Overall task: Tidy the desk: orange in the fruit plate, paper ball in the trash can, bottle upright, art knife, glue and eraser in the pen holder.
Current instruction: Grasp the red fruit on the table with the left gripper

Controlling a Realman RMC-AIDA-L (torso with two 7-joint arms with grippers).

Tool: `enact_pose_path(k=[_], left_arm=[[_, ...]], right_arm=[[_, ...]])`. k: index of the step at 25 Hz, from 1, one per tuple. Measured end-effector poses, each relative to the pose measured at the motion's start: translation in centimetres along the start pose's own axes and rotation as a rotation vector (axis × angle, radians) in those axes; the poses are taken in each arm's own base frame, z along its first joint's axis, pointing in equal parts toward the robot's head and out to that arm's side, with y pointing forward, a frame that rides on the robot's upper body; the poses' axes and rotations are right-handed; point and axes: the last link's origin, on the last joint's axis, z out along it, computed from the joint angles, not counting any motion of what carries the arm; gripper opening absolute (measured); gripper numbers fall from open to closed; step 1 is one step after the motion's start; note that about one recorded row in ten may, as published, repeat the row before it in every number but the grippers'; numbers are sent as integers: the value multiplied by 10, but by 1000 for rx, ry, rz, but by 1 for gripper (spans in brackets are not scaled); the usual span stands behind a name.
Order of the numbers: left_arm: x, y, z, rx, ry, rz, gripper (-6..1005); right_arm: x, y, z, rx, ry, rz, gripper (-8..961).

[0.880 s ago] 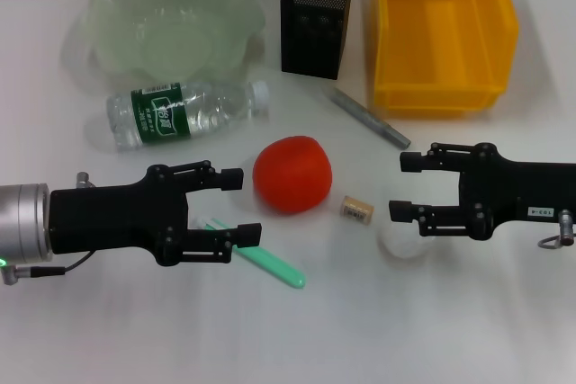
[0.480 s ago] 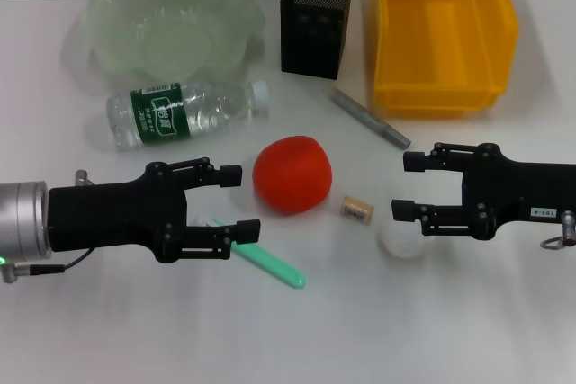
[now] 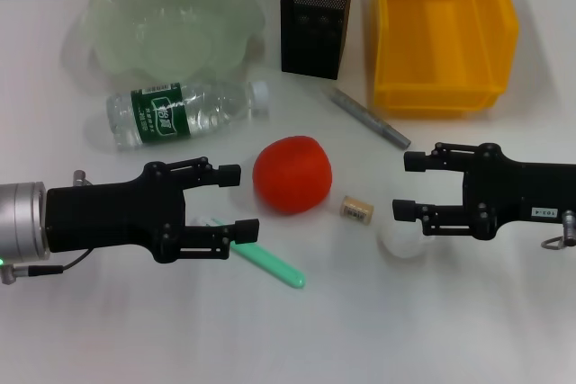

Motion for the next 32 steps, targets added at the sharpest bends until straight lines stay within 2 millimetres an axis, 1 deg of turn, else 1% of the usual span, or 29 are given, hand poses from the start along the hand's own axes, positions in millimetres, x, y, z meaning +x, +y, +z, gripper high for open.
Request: enact_pose_path(k=[7,8,11,13,16,17,19,28,32], left_arm=[[4,-3,2,14,16,6,840],[11,-12,17,57,35,44,840],[12,-22,27,95,7,65,840],[11,-32,36,139,-35,72,840],[9,-37,42,162,-62,76,841],[8,-40,47,169,-83,80,841],[6,-42,53,168,-107,88,838],[-4,-46,68,187,-194,117,824],[-6,-52,74,215,-227,115,817]], right_arm=[[1,0,-2,4,1,2,742],[1,0,-2,5,1,3,742],[3,0,-4,10,4,9,742],[4,0,-6,14,6,11,742],[4,0,-7,18,5,13,742],[4,0,-8,20,3,14,742],[4,-1,-8,25,0,15,742],[3,-2,-9,29,-2,11,743],[2,-2,-9,29,-1,7,742]])
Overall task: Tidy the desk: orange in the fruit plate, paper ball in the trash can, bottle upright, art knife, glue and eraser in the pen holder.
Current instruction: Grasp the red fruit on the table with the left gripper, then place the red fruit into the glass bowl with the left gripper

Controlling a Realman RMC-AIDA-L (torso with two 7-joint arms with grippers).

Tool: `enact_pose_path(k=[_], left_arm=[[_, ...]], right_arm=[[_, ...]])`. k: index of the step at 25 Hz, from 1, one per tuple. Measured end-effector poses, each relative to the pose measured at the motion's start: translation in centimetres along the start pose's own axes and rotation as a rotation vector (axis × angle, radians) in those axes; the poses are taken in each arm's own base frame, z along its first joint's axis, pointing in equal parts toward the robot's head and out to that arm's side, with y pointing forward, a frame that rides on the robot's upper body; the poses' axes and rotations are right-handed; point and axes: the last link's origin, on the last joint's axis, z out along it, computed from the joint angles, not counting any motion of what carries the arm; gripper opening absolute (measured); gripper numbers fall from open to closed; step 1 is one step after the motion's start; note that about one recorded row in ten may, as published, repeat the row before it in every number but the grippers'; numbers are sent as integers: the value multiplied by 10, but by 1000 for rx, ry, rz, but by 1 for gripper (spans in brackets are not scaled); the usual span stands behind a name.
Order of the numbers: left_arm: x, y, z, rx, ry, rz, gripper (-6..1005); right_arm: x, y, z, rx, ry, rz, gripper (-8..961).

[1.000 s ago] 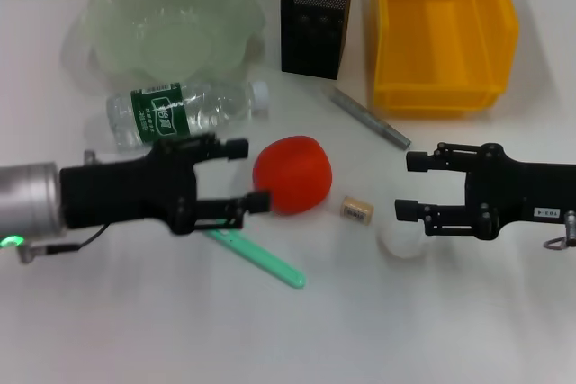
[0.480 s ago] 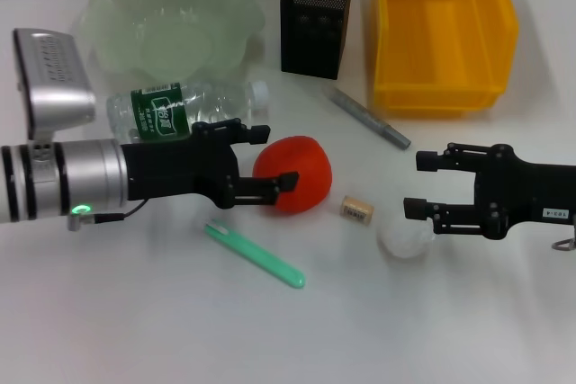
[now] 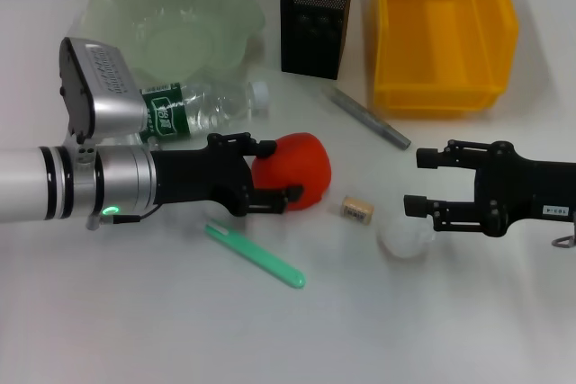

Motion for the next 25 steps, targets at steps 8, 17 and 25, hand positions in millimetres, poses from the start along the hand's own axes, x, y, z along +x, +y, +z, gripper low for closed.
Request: enact_pose_path(k=[8,17,25], left_arm=[[-1,-7,-2,53,11,-9,710],[3,-4,-3,30,36,-8,393],[38,-7,-27,44,331,-66,229]], right_arm=[[0,-2,0,9,5,-1,743],[-1,-4,0,15,7,-6,742],[-1,-4,1,18,6,-2,743]])
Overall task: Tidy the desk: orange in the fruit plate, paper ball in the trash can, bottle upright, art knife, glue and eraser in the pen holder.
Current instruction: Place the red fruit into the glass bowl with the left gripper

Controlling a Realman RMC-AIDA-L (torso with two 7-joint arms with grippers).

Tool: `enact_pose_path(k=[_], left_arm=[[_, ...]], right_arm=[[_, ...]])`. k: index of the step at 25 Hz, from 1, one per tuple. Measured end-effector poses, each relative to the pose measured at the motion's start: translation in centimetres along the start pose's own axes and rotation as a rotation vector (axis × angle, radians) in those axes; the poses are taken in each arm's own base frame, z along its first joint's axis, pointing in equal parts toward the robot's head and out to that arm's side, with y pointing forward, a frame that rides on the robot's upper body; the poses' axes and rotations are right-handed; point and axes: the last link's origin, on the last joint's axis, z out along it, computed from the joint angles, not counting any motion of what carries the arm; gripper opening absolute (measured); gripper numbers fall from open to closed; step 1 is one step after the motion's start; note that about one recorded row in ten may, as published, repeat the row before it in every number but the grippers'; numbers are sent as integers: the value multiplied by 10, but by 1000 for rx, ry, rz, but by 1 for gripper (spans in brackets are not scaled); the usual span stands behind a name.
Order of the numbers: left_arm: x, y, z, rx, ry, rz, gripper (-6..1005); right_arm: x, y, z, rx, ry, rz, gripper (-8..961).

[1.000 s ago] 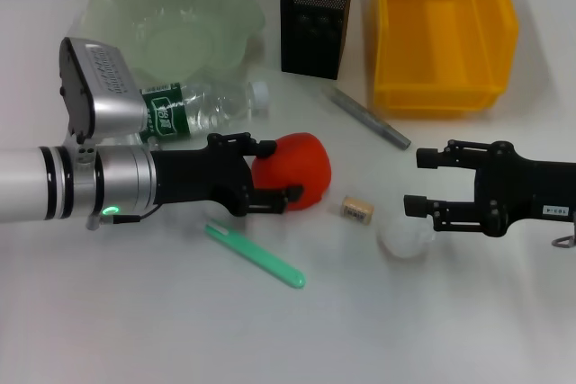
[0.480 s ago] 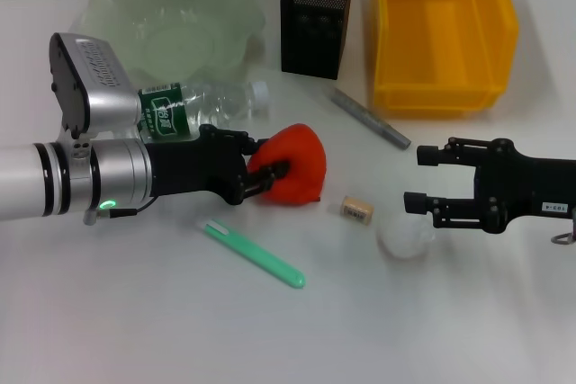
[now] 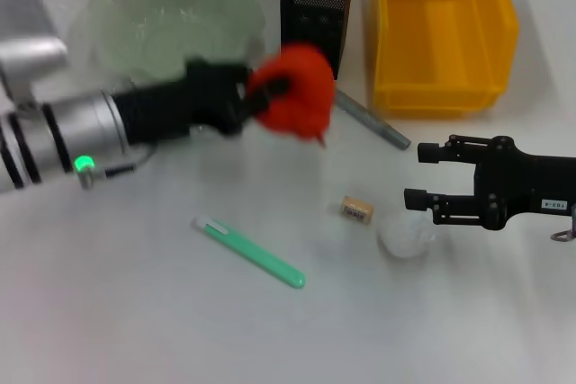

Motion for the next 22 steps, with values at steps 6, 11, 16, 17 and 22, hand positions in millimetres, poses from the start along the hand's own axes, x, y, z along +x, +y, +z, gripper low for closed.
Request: enact_pose_path(k=[6,11,16,17,22], left_arm=[[36,-33,-11,219,261,-66,182],[36,-64,-2,430,245,-88,145],[26,-80,6,562,154,-41,100],[25,-81,7,578,151,-34,114],[25,-86,3,636,182,-52,183]], right_arm=[[0,1,1,-5,-4,3,743],[0,3,2,-9,-9,3,742],[-1,3,3,-16,-9,-1,742],[-1,3,4,-17,-9,-2,742],[-2,3,5,-22,-5,-8,742]])
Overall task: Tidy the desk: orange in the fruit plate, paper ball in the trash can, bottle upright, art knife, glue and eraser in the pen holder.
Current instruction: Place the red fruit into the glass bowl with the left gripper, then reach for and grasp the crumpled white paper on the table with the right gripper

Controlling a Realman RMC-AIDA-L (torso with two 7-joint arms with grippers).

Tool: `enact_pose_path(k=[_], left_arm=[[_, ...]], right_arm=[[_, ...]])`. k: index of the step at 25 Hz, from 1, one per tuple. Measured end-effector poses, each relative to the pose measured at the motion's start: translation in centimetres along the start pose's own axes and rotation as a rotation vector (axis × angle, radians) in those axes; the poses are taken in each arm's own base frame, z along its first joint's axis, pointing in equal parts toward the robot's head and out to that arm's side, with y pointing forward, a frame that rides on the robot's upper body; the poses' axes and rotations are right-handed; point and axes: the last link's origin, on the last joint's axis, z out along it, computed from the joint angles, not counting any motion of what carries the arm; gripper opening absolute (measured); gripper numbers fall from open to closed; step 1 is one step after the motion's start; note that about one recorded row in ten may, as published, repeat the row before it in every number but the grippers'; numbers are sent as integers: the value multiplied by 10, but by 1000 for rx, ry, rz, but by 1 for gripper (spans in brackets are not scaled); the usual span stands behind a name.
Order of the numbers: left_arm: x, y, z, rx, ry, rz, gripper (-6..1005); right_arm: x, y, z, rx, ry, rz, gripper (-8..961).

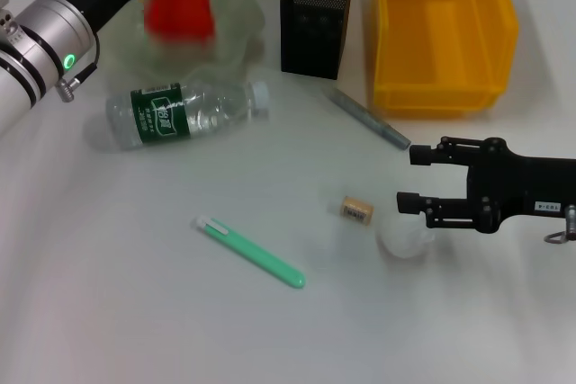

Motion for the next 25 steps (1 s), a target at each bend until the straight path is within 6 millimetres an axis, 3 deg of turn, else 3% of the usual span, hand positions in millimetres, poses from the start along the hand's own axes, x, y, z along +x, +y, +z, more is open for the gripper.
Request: enact_pose_path(k=[9,12,14,18,25], left_arm=[[3,2,-7,-34,45,-83,438],[13,16,-25,-210,115,-178,573],[20,33,-53,-423,142,-192,657],[18,46,-88,-629,96,-167,813],[-14,53,-138,-842,-122,-87,813]], right_arm=[[-1,-1,-1,4,-2,-3,741],[-2,-3,-2,16,-13,-1,741],[-4,-4,-5,29,-29,1,741],[-8,-5,-6,33,-50,0,741],[-28,-9,-9,-3,-83,29,740]])
